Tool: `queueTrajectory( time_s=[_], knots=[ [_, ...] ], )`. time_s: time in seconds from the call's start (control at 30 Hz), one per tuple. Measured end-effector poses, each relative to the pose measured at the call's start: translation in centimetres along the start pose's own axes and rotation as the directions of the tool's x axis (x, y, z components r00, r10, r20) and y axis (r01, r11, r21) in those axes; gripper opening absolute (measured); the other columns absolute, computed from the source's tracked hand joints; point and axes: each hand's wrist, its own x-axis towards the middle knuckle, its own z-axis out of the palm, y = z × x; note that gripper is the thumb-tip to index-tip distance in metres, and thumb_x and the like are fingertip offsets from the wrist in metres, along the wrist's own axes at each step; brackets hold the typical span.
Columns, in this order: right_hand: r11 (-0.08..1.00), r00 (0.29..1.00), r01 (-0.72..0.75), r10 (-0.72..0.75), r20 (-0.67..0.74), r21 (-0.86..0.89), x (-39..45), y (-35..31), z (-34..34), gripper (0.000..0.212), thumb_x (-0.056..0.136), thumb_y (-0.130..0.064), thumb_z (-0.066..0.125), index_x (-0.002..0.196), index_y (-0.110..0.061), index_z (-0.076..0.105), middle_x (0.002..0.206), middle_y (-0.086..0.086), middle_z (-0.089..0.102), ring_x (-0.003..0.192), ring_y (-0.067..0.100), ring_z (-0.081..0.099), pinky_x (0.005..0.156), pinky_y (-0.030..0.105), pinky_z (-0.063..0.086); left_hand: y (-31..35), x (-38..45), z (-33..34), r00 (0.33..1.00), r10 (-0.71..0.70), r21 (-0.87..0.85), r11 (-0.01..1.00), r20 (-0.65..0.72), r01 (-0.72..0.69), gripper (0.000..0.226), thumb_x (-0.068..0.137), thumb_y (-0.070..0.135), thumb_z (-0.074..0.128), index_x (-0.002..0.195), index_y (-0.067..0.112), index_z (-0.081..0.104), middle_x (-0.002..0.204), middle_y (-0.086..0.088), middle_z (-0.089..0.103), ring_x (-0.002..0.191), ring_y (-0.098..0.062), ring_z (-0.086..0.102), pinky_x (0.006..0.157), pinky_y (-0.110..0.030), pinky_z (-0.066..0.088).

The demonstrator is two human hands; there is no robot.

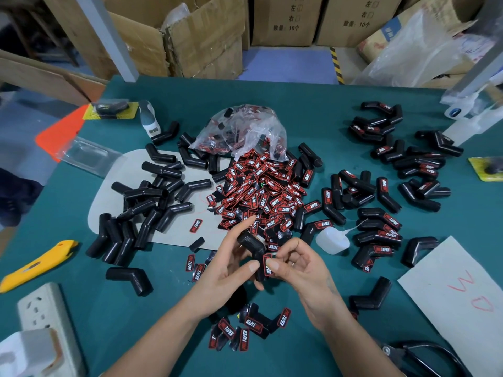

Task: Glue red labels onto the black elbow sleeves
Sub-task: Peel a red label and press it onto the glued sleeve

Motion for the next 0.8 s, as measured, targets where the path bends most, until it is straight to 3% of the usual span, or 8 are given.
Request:
queueTrajectory(
  time_s=[0.1,0.2,0.27,0.47,0.63,0.8],
  knots=[
    [1.000,1.000,0.012,-0.012,-0.003,0.012,-0.07,-0.21,-0.04,0.039,0.071,-0.046,0.095,0.084,-0.022,0.067,0.086,0.014,0.069,0.085,0.029,0.062,0.090,0.058,0.051,-0.06,-0.01,-0.05,1.000,-0.002,-0.001,1.000,-0.001,0.002,0.068,0.104,0.028,0.067,0.161,0.043,0.032,0.131,-0.019,0.056,0.105,-0.027,0.061,0.079,-0.041,0.062],
    [1.000,1.000,0.004,-0.004,0.006,0.005,-0.16,-0.25,0.13,0.029,0.073,-0.038,0.092,0.082,-0.025,0.068,0.082,0.007,0.069,0.082,0.020,0.063,0.084,0.038,0.054,-0.13,-0.02,0.10,1.000,-0.002,-0.012,1.000,0.001,0.002,0.067,0.104,0.027,0.066,0.160,0.044,0.033,0.126,-0.016,0.057,0.102,-0.025,0.061,0.078,-0.041,0.061],
    [1.000,1.000,0.001,-0.001,0.005,-0.003,-0.16,-0.18,0.24,0.026,0.072,-0.036,0.091,0.082,-0.027,0.068,0.082,0.004,0.069,0.080,0.016,0.062,0.081,0.032,0.054,-0.14,-0.02,0.12,1.000,-0.001,-0.013,1.000,-0.002,0.001,0.067,0.104,0.027,0.067,0.160,0.044,0.033,0.126,-0.017,0.057,0.102,-0.026,0.061,0.078,-0.040,0.061],
    [1.000,1.000,0.007,-0.007,-0.006,-0.014,-0.18,-0.33,0.22,0.025,0.072,-0.037,0.090,0.081,-0.028,0.068,0.081,0.003,0.068,0.081,0.016,0.061,0.083,0.035,0.053,-0.11,-0.06,0.06,1.000,0.007,-0.007,1.000,-0.001,-0.007,0.066,0.104,0.019,0.063,0.157,0.048,0.037,0.131,-0.026,0.053,0.106,-0.030,0.060,0.078,-0.040,0.061],
    [1.000,1.000,0.019,-0.019,-0.009,0.009,-0.25,-0.50,0.14,0.027,0.072,-0.037,0.090,0.082,-0.025,0.068,0.086,0.012,0.068,0.086,0.025,0.062,0.088,0.048,0.051,-0.05,-0.03,-0.01,1.000,0.003,0.000,1.000,0.005,-0.003,0.067,0.104,0.017,0.062,0.157,0.048,0.036,0.132,-0.024,0.054,0.105,-0.029,0.061,0.079,-0.039,0.061],
    [1.000,1.000,0.010,-0.010,0.000,-0.015,-0.24,-0.45,0.25,0.027,0.072,-0.038,0.091,0.082,-0.027,0.068,0.084,0.006,0.068,0.083,0.017,0.061,0.085,0.038,0.052,0.03,-0.13,0.08,1.000,0.006,0.000,1.000,0.009,-0.006,0.067,0.104,0.017,0.062,0.157,0.049,0.036,0.133,-0.020,0.056,0.107,-0.026,0.062,0.079,-0.040,0.061]
  ],
)
